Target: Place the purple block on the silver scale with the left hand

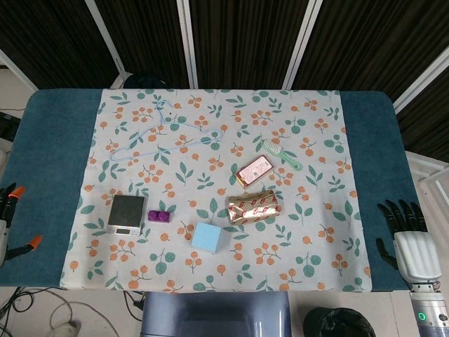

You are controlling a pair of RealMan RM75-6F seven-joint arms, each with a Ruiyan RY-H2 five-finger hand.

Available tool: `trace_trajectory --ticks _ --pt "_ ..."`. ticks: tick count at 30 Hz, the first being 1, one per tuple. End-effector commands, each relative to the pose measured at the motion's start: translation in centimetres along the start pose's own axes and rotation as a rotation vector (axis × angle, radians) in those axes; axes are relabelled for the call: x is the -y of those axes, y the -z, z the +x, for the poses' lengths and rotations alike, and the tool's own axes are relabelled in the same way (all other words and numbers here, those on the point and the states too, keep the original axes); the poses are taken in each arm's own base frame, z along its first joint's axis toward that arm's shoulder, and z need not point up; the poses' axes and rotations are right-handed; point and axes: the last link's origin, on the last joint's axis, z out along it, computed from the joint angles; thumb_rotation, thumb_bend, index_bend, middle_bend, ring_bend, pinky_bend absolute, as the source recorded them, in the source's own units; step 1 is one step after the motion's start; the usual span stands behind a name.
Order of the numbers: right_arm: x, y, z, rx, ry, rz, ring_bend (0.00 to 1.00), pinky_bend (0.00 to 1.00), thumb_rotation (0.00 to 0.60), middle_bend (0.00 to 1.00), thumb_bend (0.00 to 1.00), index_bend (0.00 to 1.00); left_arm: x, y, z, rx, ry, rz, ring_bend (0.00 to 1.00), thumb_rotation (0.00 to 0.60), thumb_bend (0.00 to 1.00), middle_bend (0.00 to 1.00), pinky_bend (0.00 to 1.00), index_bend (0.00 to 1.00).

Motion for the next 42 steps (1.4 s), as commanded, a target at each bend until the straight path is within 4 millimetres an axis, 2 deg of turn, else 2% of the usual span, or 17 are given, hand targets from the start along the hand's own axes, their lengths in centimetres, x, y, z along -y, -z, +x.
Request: trace_trajectory --ticks 1,16,26,30,35,38,42 --pt "-0.1 0.1 0.1 -0.003 0.0 0.0 0.04 0.0 0.6 0.13 0.48 0.13 0.0 0.0 -0.1 0.005 -0.002 0.0 0.0 0.6 0.13 0.0 0.04 0.08" --pt "-0.1 0.1 -0.1 0.003 0.002 0.0 0.04 0.0 0.6 0.13 0.48 0.13 0.1 -0.1 -0.2 0.016 -0.003 0.02 0.0 0.6 0.13 0.0 0.04 0.07" --pt "-0.3 0.2 0.0 0.008 0.006 -0.006 0.04 0.0 0.6 0.13 0.48 0.13 -0.9 -0.7 -0.2 0.022 -0.002 -0.043 0.0 0.6 0.13 0.0 0.04 0.07" --pt "-0.3 0.2 0.1 0.012 0.001 -0.005 0.04 0.0 0.6 0.13 0.48 0.13 -3.2 -2.4 -0.7 0.079 -0.029 -0.114 0.0 0.6 0.13 0.0 0.05 0.07" --pt "-0.3 0.4 0.3 0.012 0.0 -0.011 0.04 0.0 0.6 0.13 0.48 0.13 -7.6 -5.1 -1.3 0.144 -0.1 -0.226 0.0 0.6 0.13 0.0 0.07 0.08" --pt "-0.3 0.4 0.3 0.011 0.0 -0.014 0.04 0.0 0.6 0.13 0.48 0.13 -10.6 -7.0 -2.8 0.237 -0.148 -0.272 0.0 0.6 0.13 0.01 0.08 0.09" --pt "-0.3 0.5 0.3 0.018 0.005 -0.018 0.04 0.0 0.6 0.13 0.48 0.13 -13.1 -8.5 -4.7 0.306 -0.19 -0.304 0.0 0.6 0.13 0.05 0.12 0.12"
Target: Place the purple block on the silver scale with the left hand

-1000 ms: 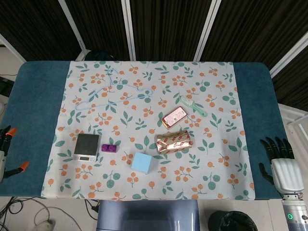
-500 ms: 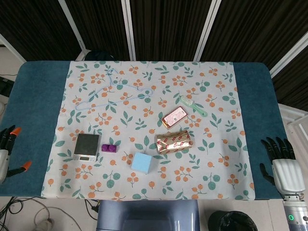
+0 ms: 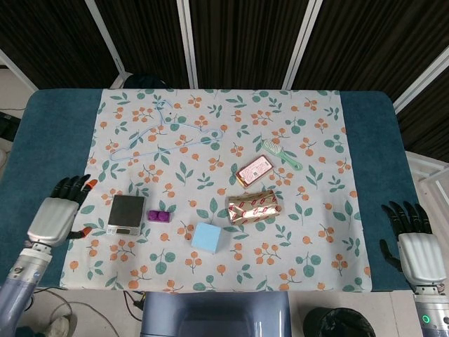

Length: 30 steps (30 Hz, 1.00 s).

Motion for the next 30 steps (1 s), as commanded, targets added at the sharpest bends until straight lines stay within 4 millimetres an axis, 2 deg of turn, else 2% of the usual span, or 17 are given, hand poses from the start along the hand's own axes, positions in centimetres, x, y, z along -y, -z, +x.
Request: trace_trajectory --ticks 1,7,16,23,30 --pt "0.0 0.0 0.0 0.006 0.004 -0.004 0.04 0.0 0.6 0.13 0.48 0.13 -4.4 -3.8 -1.1 0.089 -0.041 -0.079 0.0 0.6 0.13 0.06 0.13 0.13" --pt "-0.1 -0.1 0.0 0.009 0.005 -0.011 0.04 0.0 0.6 0.13 0.48 0.13 -8.1 -5.4 -4.5 0.169 -0.073 -0.113 0.0 0.6 0.13 0.13 0.16 0.15" --pt "-0.4 -0.1 0.2 0.004 0.003 -0.023 0.04 0.0 0.6 0.13 0.48 0.13 -12.0 -6.9 -6.9 0.197 -0.07 -0.126 0.04 0.6 0.13 0.22 0.18 0.23" --pt "-0.6 -0.2 0.3 -0.002 -0.003 -0.027 0.04 0.0 0.6 0.13 0.48 0.13 -13.9 -7.4 -7.3 0.169 -0.078 -0.138 0.06 0.6 0.13 0.26 0.19 0.27" --pt "-0.7 -0.2 0.3 -0.002 -0.008 -0.032 0.04 0.0 0.6 0.13 0.48 0.13 -14.3 -7.5 -7.5 0.136 -0.112 -0.132 0.1 0.6 0.13 0.32 0.21 0.32"
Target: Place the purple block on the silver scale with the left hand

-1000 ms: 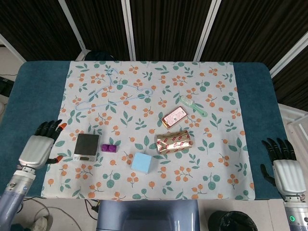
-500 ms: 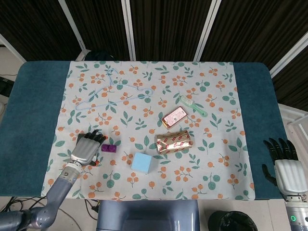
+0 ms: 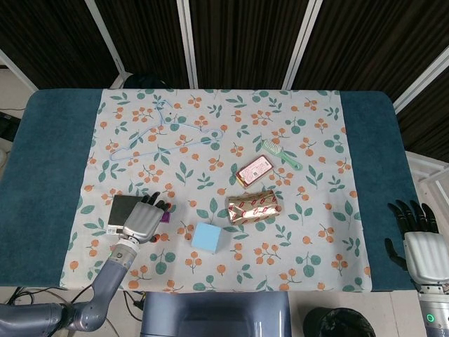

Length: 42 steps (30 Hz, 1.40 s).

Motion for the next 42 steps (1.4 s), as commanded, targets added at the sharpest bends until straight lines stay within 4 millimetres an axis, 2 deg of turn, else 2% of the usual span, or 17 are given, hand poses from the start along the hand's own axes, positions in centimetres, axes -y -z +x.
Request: trace_trajectory --ticks 1,13,19,24,28,34,42 --pt "0.0 0.0 0.0 0.002 0.0 -0.003 0.04 0.0 0.6 0.13 0.48 0.13 0.1 -0.1 0.0 -0.014 -0.012 0.011 0.1 0.6 0.13 0.33 0.21 0.33" --pt "0.1 -0.2 -0.3 0.006 0.005 -0.005 0.04 0.0 0.6 0.13 0.48 0.13 0.2 -1.3 -0.1 -0.061 -0.055 0.033 0.13 0.6 0.15 0.36 0.24 0.37" --pt "-0.1 -0.2 -0.3 0.005 0.003 -0.012 0.04 0.0 0.6 0.13 0.48 0.13 0.0 -1.7 -0.8 -0.049 -0.058 0.032 0.21 0.6 0.18 0.42 0.28 0.42" --pt "-0.2 -0.3 -0.3 0.001 -0.004 -0.012 0.04 0.0 0.6 0.13 0.48 0.13 -0.4 -1.9 -1.2 -0.047 -0.079 0.02 0.22 0.6 0.19 0.43 0.28 0.43" --pt "-0.2 -0.4 -0.4 0.001 -0.006 -0.012 0.04 0.0 0.6 0.13 0.48 0.13 -0.9 -2.0 -1.3 -0.058 -0.086 0.005 0.27 0.6 0.23 0.48 0.31 0.49" --pt "-0.3 -0.4 -0.3 -0.002 -0.009 -0.01 0.04 0.0 0.6 0.13 0.48 0.13 -0.5 -2.1 -1.0 -0.101 -0.106 0.01 0.3 0.6 0.3 0.51 0.34 0.52" --pt "-0.1 -0.3 -0.4 -0.005 -0.008 -0.007 0.04 0.0 0.6 0.13 0.48 0.13 0.9 -1.7 0.9 -0.145 -0.09 0.021 0.3 0.6 0.3 0.51 0.34 0.52"
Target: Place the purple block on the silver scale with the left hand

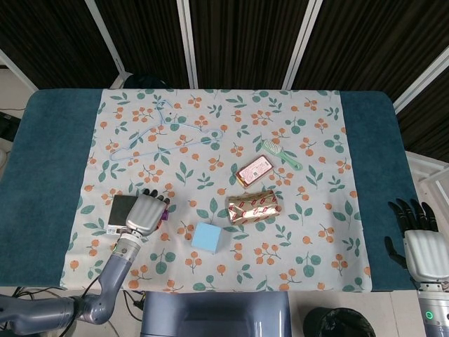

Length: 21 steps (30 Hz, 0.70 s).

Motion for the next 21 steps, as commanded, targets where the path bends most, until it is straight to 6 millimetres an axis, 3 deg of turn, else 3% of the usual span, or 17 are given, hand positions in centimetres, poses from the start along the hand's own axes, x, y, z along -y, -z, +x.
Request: trace_trajectory --ticks 1,7,14,21 --pt "0.1 0.0 -0.1 0.001 0.002 0.0 0.04 0.0 0.6 0.13 0.48 0.13 1.0 0.2 1.2 -0.021 0.0 0.006 0.3 0.6 0.3 0.51 0.34 0.52" --pt "0.3 0.1 -0.3 0.006 0.007 0.002 0.04 0.0 0.6 0.13 0.48 0.13 4.8 1.9 2.4 0.009 -0.005 0.028 0.3 0.6 0.3 0.51 0.34 0.52" --pt "0.7 0.1 -0.6 0.016 0.01 0.009 0.04 0.0 0.6 0.13 0.48 0.13 9.6 3.2 1.4 0.049 -0.065 0.106 0.3 0.6 0.3 0.51 0.34 0.52" --pt "1.0 0.2 -0.6 0.008 0.012 0.008 0.04 0.0 0.6 0.13 0.48 0.13 11.1 2.9 0.1 0.063 -0.067 0.106 0.3 0.6 0.3 0.5 0.34 0.51"
